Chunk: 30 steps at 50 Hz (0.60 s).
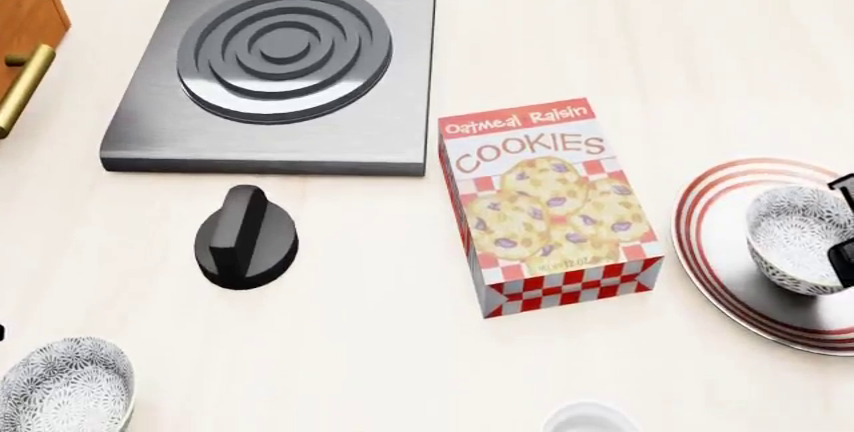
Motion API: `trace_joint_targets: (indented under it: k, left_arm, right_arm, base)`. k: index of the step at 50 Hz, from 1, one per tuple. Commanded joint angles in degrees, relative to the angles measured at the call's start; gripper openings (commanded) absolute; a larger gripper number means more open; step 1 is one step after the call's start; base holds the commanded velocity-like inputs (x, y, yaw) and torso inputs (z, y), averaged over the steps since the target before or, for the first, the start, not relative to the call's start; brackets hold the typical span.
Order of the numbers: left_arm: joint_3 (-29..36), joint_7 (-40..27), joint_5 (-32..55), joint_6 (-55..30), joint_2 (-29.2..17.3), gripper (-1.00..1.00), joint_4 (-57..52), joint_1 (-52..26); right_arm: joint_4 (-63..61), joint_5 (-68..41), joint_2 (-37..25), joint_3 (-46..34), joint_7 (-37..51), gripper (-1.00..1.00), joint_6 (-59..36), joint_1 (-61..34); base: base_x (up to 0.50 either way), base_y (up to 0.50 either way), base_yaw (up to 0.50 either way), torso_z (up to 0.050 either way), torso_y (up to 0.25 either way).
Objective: Pick the akita bowl from table center and place it on the plate.
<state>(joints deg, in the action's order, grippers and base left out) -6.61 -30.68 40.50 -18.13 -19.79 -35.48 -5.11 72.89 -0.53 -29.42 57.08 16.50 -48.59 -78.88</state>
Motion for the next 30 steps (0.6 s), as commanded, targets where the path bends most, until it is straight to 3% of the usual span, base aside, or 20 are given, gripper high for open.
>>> trace_joint_targets:
  k: [1, 3, 4, 11, 30]
  left_arm:
    - [-1.2, 2.1, -0.3, 0.7, 0.8, 1.00, 0.4, 0.5]
    - [-1.3, 2.0, -0.2, 0.6, 0.8, 1.00, 0.3, 0.5]
    - [-1.3, 1.9, -0.1, 0.6, 0.7, 1.00, 0.2, 0.5]
    - [-1.2, 1.7, 0.1, 0.4, 0.6, 1.00, 0.2, 0.1]
    - [-0.7, 1.3, 0.8, 0.2, 0.3, 1.00, 0.1, -0.5]
  right_arm:
    - [2.1, 0.8, 2.0, 0.9, -3.1, -1.00, 1.4, -0.8]
    - [2.1, 0.8, 2.0, 0.6, -3.3, -1.00, 1.8, -0.7]
    - [2.1, 0.7, 2.0, 0.7, -3.3, 1.00, 2.1, -0.6]
    - [2.1, 0.4, 2.0, 0.6, -6.1, 1.00, 4.5, -0.8]
    - [2.0, -1.3, 2.5, 4.1, -18.1, 1.00, 26.4, -3.4]
  base:
    - [0.00, 0.00, 0.00, 0.000, 0.000]
    - [0.00, 0.00, 0.00, 0.000, 0.000]
    - [0.00, 0.00, 0.00, 0.000, 0.000]
    - [0.00, 0.00, 0.00, 0.000, 0.000]
    - [0.00, 0.00, 0.00, 0.000, 0.000]
